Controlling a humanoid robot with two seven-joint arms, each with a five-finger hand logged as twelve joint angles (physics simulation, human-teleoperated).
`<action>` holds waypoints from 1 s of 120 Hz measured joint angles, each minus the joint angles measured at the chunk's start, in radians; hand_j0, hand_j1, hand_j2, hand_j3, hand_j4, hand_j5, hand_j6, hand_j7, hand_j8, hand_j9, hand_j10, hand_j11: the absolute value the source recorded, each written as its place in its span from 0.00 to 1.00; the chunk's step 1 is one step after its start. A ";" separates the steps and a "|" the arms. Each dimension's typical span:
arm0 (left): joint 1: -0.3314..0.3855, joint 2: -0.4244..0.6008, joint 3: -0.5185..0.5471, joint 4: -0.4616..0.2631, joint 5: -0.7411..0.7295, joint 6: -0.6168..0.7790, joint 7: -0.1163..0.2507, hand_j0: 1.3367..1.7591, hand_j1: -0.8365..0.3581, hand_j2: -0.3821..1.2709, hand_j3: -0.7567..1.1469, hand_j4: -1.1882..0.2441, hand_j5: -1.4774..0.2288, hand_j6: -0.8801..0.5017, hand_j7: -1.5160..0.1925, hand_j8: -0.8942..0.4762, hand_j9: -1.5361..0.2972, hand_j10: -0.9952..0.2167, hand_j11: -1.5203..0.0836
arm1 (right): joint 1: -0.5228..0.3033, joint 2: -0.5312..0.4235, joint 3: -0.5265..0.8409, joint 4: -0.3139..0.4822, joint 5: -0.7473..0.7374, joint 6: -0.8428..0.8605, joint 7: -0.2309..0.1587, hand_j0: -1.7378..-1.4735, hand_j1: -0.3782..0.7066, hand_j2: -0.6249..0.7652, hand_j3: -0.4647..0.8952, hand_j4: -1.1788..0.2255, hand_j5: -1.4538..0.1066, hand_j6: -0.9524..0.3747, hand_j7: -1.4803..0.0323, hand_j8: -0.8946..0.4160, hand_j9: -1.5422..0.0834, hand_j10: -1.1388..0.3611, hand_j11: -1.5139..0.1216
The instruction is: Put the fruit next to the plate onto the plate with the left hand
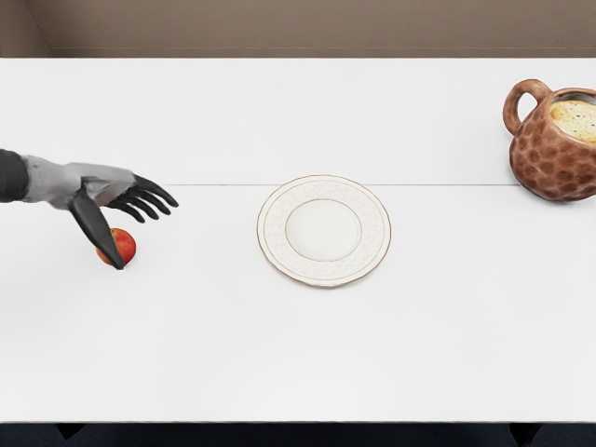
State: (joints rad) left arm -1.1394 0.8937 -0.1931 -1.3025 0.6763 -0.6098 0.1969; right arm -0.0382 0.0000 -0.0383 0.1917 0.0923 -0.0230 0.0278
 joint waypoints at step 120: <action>-0.021 -0.058 0.371 -0.341 0.589 0.753 0.288 0.76 0.74 0.27 0.40 0.64 0.67 0.44 0.69 0.46 0.65 0.60 0.74 | 0.000 0.000 0.000 0.000 0.000 0.000 0.000 0.30 0.06 0.45 0.34 0.82 0.91 0.69 0.95 0.66 0.92 0.74 0.90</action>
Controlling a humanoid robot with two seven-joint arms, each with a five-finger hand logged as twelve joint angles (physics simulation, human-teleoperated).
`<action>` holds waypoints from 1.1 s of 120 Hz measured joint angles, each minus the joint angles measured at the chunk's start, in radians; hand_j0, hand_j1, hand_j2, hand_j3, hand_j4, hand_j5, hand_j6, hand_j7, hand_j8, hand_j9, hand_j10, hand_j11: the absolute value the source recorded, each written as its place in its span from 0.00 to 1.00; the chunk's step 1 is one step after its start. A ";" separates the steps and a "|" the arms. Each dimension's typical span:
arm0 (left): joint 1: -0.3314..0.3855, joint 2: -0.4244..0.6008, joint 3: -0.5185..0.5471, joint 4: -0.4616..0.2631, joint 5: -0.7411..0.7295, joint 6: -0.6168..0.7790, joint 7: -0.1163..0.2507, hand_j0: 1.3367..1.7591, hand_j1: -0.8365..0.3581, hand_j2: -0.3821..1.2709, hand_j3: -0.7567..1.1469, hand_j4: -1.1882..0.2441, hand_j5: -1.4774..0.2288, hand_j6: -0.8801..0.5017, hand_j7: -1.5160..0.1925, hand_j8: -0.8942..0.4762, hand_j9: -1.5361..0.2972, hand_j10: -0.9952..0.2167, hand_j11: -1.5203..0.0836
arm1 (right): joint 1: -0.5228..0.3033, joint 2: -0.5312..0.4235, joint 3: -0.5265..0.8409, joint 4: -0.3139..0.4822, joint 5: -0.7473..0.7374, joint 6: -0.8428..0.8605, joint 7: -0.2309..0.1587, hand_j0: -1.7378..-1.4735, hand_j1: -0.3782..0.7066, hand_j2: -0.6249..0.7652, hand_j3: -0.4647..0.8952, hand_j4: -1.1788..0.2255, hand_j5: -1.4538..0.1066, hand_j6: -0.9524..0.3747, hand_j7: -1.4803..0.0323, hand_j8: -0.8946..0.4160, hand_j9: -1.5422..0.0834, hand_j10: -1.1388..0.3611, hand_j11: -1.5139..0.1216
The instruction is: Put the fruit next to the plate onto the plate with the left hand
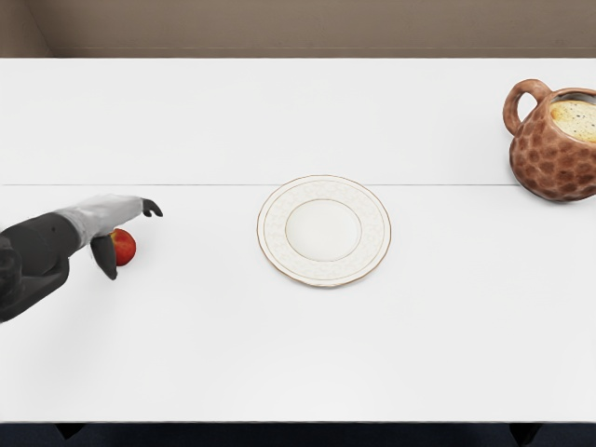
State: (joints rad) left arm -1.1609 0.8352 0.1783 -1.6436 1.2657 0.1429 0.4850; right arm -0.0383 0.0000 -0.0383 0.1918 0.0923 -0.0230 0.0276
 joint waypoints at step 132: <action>0.020 -0.066 0.121 0.048 0.096 0.184 0.068 0.80 0.57 0.29 0.73 0.52 0.52 0.36 0.53 0.30 0.52 0.42 0.59 | 0.000 0.000 0.000 0.000 0.000 0.000 0.000 0.30 0.06 0.45 0.34 0.82 0.91 0.69 0.95 0.66 0.92 0.74 0.90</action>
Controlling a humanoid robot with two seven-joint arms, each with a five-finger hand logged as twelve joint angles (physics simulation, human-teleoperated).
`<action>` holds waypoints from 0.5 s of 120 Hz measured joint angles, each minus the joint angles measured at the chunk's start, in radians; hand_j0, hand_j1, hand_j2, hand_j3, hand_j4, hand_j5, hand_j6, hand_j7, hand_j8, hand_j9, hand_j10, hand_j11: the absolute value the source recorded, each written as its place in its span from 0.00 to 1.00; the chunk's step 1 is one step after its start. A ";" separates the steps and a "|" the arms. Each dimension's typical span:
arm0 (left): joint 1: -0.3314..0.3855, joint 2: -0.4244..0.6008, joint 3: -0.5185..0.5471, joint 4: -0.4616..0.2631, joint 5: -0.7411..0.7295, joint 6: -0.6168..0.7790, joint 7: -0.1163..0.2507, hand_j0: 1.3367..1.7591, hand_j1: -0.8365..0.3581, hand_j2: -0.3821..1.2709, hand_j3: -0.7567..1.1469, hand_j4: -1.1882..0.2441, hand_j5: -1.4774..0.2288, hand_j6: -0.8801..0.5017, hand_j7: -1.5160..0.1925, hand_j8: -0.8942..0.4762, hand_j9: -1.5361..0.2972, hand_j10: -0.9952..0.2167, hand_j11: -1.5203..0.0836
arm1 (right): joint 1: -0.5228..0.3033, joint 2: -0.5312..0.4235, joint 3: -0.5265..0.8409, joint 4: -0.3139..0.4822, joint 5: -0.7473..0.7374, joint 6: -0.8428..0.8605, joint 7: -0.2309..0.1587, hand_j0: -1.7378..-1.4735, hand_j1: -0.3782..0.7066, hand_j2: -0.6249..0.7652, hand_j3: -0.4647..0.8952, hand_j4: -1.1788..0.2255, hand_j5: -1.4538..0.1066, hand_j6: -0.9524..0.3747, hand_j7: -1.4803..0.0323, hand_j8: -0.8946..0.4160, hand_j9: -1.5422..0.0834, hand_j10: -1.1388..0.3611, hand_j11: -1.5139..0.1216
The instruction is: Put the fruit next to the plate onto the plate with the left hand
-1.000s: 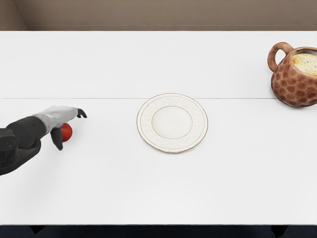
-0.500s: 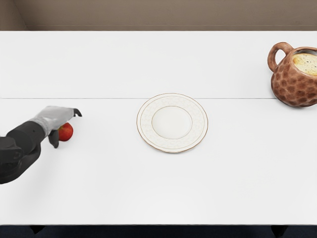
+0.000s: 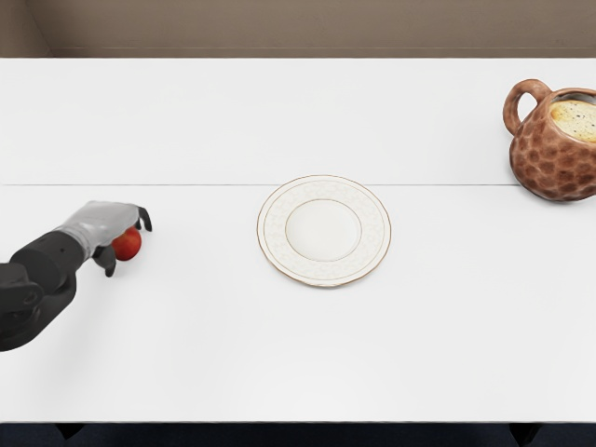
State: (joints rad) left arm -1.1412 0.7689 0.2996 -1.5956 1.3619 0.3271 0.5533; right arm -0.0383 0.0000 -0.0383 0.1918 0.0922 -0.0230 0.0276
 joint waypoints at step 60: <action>0.002 0.003 0.000 -0.017 0.000 0.031 -0.003 0.75 0.47 0.32 0.45 0.39 0.38 0.32 0.40 0.36 0.38 0.34 0.43 | 0.000 0.000 0.000 0.000 0.000 0.000 0.000 0.30 0.06 0.45 0.34 0.82 0.91 0.69 0.95 0.66 0.92 0.74 0.90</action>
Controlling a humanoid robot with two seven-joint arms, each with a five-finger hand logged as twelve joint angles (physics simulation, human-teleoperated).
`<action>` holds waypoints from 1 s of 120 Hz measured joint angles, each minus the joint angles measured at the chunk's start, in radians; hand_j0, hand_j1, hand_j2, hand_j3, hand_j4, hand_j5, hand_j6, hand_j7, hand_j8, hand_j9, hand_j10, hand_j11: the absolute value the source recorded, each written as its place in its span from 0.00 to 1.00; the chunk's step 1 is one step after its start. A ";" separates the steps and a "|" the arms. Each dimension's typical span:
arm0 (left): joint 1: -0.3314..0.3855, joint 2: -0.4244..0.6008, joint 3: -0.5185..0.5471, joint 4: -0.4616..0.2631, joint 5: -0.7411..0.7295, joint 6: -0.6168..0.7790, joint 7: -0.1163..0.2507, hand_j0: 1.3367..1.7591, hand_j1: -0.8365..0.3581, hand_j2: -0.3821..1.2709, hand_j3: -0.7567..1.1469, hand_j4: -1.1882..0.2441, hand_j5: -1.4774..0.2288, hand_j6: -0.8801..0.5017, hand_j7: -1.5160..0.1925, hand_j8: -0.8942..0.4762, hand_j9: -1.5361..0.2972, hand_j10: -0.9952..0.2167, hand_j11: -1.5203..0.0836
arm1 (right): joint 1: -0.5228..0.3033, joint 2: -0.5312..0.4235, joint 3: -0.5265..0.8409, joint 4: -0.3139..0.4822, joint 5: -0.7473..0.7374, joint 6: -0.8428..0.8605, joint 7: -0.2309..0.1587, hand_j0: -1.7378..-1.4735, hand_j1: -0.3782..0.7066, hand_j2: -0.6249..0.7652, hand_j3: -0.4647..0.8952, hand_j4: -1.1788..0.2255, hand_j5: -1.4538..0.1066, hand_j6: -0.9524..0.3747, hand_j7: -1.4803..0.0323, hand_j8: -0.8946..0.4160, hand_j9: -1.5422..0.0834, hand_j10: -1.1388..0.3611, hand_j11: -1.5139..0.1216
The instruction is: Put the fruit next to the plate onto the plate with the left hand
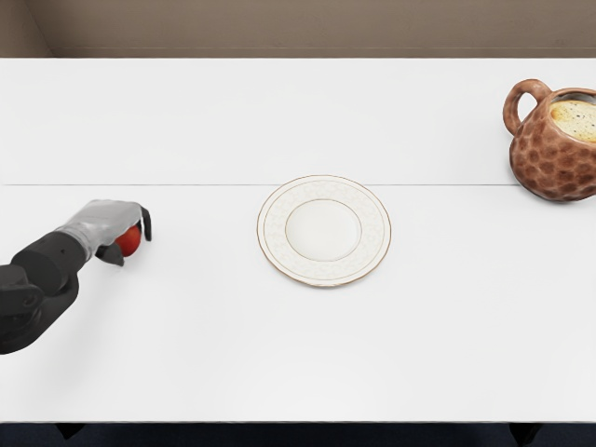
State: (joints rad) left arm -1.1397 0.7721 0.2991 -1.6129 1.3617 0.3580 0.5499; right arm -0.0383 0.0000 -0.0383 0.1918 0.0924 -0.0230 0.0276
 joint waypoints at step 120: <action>-0.195 -0.096 -0.093 0.042 -0.133 -0.017 -0.023 0.71 0.51 0.41 0.40 0.25 0.16 0.32 0.18 0.40 0.18 0.39 0.19 | 0.000 0.000 0.000 0.000 0.000 0.000 0.000 0.30 0.06 0.45 0.34 0.82 0.91 0.69 0.95 0.66 0.92 0.74 0.90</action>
State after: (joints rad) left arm -1.3343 0.6761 0.2060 -1.5713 1.2292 0.3415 0.5273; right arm -0.0383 0.0000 -0.0383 0.1917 0.0924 -0.0230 0.0276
